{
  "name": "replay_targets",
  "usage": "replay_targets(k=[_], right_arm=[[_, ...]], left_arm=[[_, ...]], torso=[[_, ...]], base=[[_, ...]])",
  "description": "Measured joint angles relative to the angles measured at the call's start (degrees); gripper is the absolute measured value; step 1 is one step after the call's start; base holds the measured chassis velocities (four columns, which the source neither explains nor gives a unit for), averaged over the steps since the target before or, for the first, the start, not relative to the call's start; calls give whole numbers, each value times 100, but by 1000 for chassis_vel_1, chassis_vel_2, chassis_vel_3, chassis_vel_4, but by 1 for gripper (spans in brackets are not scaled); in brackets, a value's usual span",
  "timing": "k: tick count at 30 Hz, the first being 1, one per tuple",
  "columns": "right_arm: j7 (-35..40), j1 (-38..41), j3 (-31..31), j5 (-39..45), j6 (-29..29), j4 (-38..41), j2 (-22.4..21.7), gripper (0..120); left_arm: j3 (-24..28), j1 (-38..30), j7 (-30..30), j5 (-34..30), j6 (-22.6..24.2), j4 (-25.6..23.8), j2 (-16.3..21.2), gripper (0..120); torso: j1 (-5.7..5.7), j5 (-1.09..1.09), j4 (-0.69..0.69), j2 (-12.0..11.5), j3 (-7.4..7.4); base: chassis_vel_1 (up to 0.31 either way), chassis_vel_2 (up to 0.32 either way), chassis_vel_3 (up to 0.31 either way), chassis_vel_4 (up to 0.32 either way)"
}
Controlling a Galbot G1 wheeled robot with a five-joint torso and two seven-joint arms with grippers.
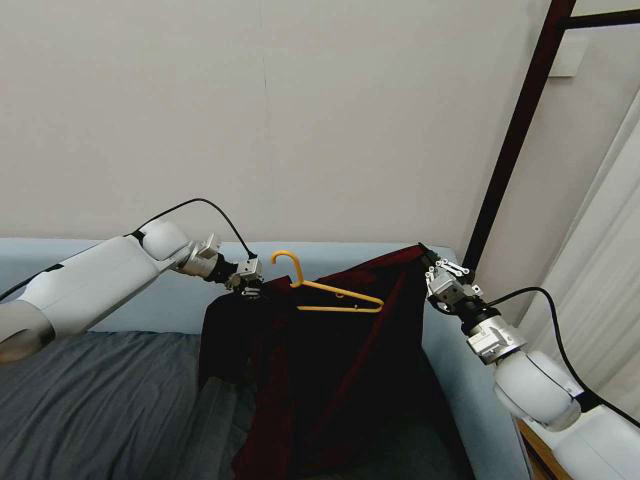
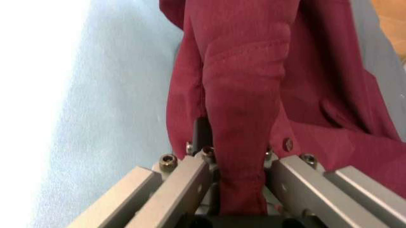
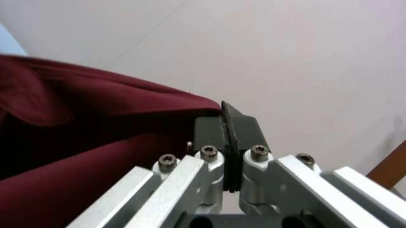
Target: Pick up the clothes from the sofa and hang them on the clothes hanger.
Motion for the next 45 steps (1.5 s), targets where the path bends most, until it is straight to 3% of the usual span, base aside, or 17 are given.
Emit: replay_targets(k=[9,14,21,28,38,42,45], right_arm=[[43,-154,25,117,-35,361,-29,0],[81,-114,-59,246,-73,408,-82,0],[190,-50,-200,557,-244,551,-161,0],[253,-35,-229,864,-446,905,-280,0],[360,165,-281,1416,-754,1319,-458,0],[464,234,-454,1503,-799,1214,-334,0],[508,172,-530,1522,-807,1168,-256,0]], left_arm=[[486,-228,-346,-34,111,183,-348,0],[732,-338,-833,-393,297,210,-597,0],[714,-255,-1829,-932,618,-205,-595,0],[689,-147,-2142,-874,689,-275,-584,0],[585,55,-3115,-847,956,-307,-998,0],[455,83,-3859,-1231,1236,-374,-1271,0],[403,78,-3997,-1433,1326,-431,-1331,0]], torso=[[0,0,0,0,0],[0,1,-1,0,0],[0,-1,0,0,0],[0,0,1,0,0],[0,0,-1,0,0],[1,1,-1,0,0],[1,1,-1,0,0]], base=[[0,0,0,0],[0,0,0,0],[0,0,0,0],[0,0,0,0],[0,0,0,0],[0,0,0,0],[0,0,0,0]])
